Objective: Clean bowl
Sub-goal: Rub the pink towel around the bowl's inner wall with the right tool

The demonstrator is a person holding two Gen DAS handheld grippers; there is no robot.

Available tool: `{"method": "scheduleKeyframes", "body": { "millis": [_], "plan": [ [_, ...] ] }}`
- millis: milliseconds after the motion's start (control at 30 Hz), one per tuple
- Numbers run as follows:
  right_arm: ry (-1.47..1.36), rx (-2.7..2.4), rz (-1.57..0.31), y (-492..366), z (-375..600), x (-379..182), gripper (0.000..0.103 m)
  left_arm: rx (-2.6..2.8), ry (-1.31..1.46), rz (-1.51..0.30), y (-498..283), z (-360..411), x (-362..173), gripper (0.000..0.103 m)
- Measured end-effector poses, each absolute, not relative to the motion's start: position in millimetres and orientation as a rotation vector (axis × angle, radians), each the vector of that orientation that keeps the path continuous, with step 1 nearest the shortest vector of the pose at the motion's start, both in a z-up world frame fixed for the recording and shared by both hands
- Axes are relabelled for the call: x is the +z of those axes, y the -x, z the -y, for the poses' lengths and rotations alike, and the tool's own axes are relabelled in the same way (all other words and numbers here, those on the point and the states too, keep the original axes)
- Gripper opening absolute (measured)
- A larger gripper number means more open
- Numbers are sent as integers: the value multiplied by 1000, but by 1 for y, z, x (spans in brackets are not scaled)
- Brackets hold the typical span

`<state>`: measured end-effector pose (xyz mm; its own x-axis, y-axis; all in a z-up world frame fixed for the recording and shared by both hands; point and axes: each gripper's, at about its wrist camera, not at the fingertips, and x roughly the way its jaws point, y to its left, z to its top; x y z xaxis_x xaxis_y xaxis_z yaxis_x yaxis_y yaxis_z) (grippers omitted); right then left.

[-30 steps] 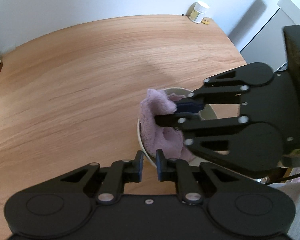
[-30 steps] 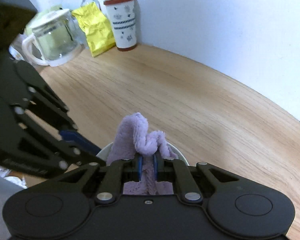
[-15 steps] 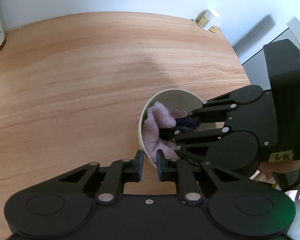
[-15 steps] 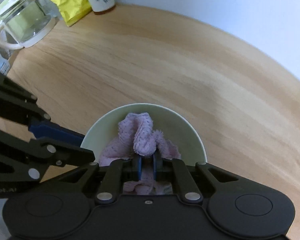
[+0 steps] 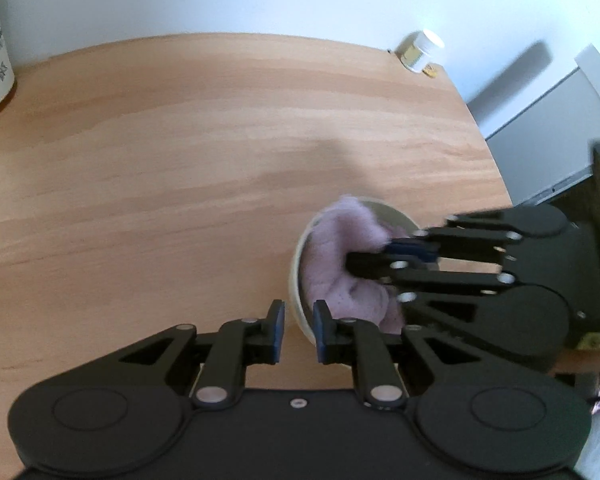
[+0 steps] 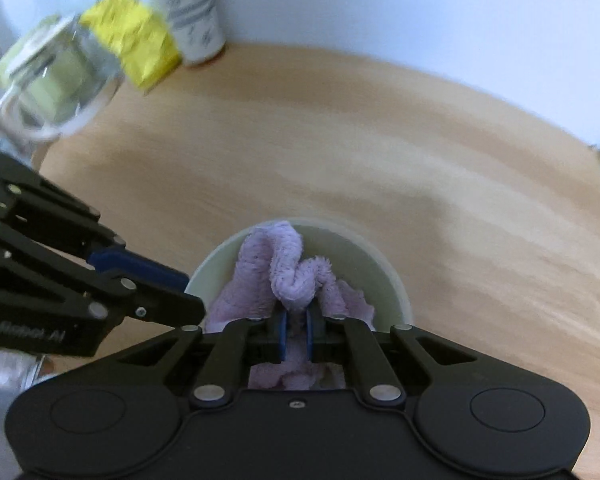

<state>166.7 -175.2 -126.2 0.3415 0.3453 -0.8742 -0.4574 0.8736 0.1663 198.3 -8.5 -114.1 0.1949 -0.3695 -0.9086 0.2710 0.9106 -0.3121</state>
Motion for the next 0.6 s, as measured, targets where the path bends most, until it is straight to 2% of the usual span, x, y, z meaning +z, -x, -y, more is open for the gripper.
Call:
{"method": "scheduleKeyframes", "body": {
  "millis": [167, 200, 233, 367, 600],
  "plan": [
    [102, 462, -1059, -164, 174, -119, 9, -474, 64, -1293, -208, 16, -118, 14],
    [117, 453, -1048, -163, 172, -119, 9, -478, 50, -1294, -208, 18, -119, 13],
    [131, 444, -1038, -162, 169, -118, 9, -484, 38, -1294, -208, 20, -121, 7],
    [174, 398, -1045, -168, 163, -125, 9, -510, 29, -1299, -206, 24, -121, 8],
    [43, 359, -1089, -184, 175, -136, 7, -529, 46, -1292, -197, 24, -121, 12]
  ]
}}
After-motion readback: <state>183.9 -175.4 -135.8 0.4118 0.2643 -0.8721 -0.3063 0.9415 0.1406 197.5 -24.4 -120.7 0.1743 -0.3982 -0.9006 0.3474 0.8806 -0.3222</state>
